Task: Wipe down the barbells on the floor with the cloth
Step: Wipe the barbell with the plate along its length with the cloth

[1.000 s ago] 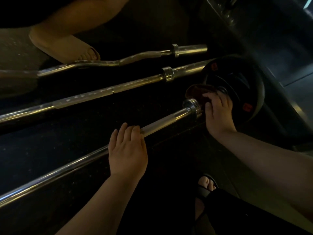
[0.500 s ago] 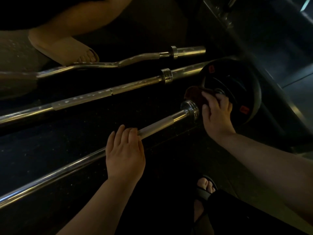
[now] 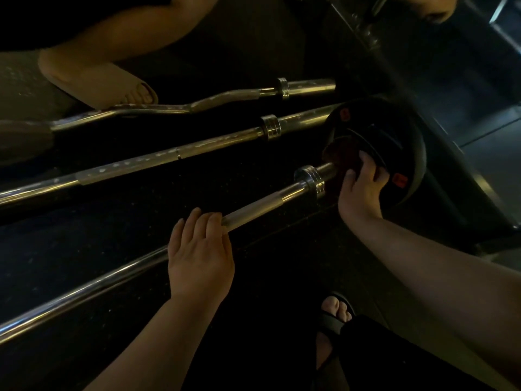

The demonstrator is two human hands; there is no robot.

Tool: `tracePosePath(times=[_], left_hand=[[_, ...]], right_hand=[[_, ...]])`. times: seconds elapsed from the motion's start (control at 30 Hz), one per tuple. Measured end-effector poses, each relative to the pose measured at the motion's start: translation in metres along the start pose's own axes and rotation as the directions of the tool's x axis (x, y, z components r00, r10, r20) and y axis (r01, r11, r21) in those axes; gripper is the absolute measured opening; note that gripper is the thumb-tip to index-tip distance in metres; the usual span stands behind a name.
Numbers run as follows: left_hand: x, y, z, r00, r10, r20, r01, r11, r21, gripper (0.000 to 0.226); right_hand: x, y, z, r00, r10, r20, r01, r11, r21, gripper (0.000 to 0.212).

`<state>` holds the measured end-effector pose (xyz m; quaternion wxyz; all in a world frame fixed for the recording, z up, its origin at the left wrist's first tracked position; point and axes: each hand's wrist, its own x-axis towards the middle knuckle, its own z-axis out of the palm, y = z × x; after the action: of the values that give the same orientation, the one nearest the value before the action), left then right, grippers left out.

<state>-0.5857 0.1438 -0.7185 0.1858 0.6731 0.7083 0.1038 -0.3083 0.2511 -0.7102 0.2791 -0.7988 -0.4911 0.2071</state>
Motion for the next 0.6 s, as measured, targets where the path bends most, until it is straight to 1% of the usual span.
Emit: tracePosePath(times=[0.03,0.07,0.1,0.2,0.23,0.27,0.37,0.4,0.5,0.53,0.6], left_hand=[[0.000,0.001,0.000,1.000,0.001,0.003,-0.001,1.000,-0.005,0.061],[0.000,0.001,0.000,1.000,0.000,0.004,0.000,1.000,-0.008,0.061],[0.000,0.002,0.000,1.000,-0.002,0.003,0.002,1.000,-0.008,0.062],[-0.001,0.002,-0.001,1.000,-0.010,-0.004,0.010,1.000,0.007,0.063],[-0.001,0.001,-0.001,1.000,-0.007,-0.006,0.008,1.000,0.012,0.062],[-0.001,0.000,0.000,1.000,-0.003,-0.006,0.003,1.000,0.016,0.060],[0.000,-0.001,0.000,1.000,0.005,0.007,-0.005,1.000,0.024,0.058],[0.000,0.000,0.001,1.000,0.004,0.013,-0.004,1.000,0.023,0.058],[-0.001,0.002,0.000,1.000,0.000,0.011,0.000,1.000,0.016,0.061],[-0.001,0.002,0.000,1.000,0.006,0.009,-0.006,1.000,0.014,0.062],[-0.002,0.000,0.001,1.000,0.010,0.000,-0.010,1.000,0.027,0.063]], right_hand=[[-0.002,-0.005,0.004,0.997,0.069,-0.022,-0.069,0.998,0.014,0.052],[-0.007,-0.010,0.008,0.995,0.098,-0.025,-0.098,0.995,0.012,0.054],[-0.012,-0.011,0.010,0.997,0.080,-0.012,-0.080,0.997,0.002,0.055],[-0.020,-0.002,-0.001,0.985,-0.128,0.117,0.134,0.990,-0.046,0.052],[-0.013,0.001,-0.006,0.979,-0.156,0.134,0.166,0.984,-0.064,0.051],[-0.005,0.000,-0.009,0.985,-0.133,0.112,0.142,0.986,-0.083,0.051],[0.001,-0.016,-0.003,0.998,0.061,0.001,-0.061,0.995,-0.074,0.053],[-0.004,-0.021,0.000,0.997,0.075,0.004,-0.074,0.995,-0.061,0.052],[-0.022,-0.021,0.000,0.993,-0.055,0.102,0.049,0.997,0.061,0.043],[-0.025,-0.022,-0.005,0.990,-0.089,0.109,0.076,0.991,0.112,0.039],[-0.026,-0.030,-0.011,0.989,-0.136,0.056,0.125,0.978,0.166,0.036]])
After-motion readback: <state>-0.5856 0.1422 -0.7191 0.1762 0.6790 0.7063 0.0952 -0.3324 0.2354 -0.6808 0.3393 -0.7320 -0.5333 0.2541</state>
